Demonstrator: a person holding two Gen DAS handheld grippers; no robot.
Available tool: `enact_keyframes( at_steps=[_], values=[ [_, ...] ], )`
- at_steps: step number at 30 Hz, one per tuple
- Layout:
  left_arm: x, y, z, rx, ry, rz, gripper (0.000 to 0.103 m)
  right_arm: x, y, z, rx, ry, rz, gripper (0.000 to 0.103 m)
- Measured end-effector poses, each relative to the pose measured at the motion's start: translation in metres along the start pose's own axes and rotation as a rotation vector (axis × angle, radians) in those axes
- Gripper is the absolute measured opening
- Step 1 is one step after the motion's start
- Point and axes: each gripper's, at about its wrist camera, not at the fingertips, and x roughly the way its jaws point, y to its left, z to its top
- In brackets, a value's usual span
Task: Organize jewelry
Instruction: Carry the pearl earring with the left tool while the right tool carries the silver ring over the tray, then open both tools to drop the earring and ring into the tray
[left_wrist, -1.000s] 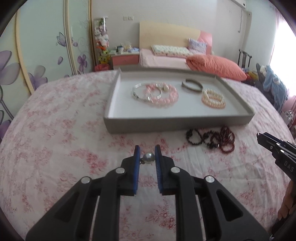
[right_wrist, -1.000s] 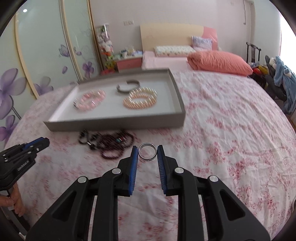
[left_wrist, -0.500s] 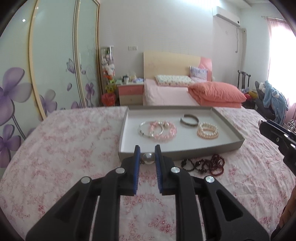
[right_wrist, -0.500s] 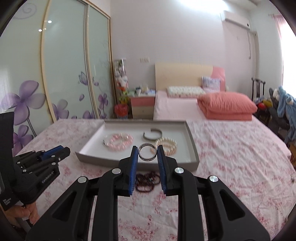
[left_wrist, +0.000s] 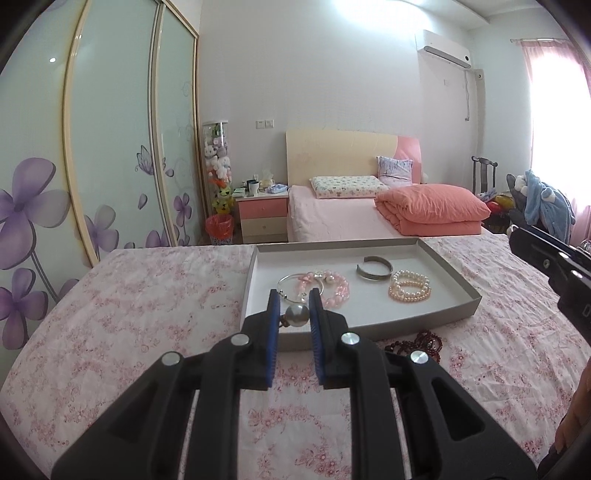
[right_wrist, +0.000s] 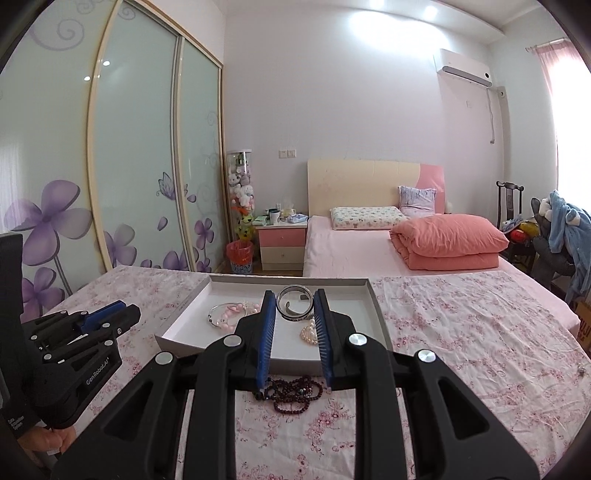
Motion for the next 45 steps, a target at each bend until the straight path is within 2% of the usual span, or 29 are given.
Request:
enact_keyframes(
  at_steps=[17, 27, 31, 36, 41, 45],
  values=[
    [0.005, -0.005, 0.005, 0.016, 0.004, -0.008, 0.017, 0.004, 0.001, 0.001, 0.001, 0.002, 0.007, 0.022],
    [0.027, -0.007, 0.017, 0.036, 0.001, 0.001, 0.017, 0.028, -0.003, 0.017, 0.014, -0.005, 0.004, 0.022],
    [0.050, -0.004, 0.026, 0.022, 0.026, -0.015, 0.017, 0.052, -0.010, 0.020, 0.040, 0.029, 0.006, 0.022],
    [0.087, 0.000, 0.036, 0.002, 0.061, -0.026, 0.017, 0.098, -0.019, 0.014, 0.053, 0.124, 0.001, 0.022],
    [0.129, -0.006, 0.037, 0.006, 0.132, -0.055, 0.017, 0.136, -0.022, 0.001, 0.074, 0.224, 0.013, 0.022],
    [0.157, -0.011, 0.038, -0.001, 0.181, -0.078, 0.017, 0.158, -0.021, -0.004, 0.079, 0.268, 0.016, 0.022]
  ],
)
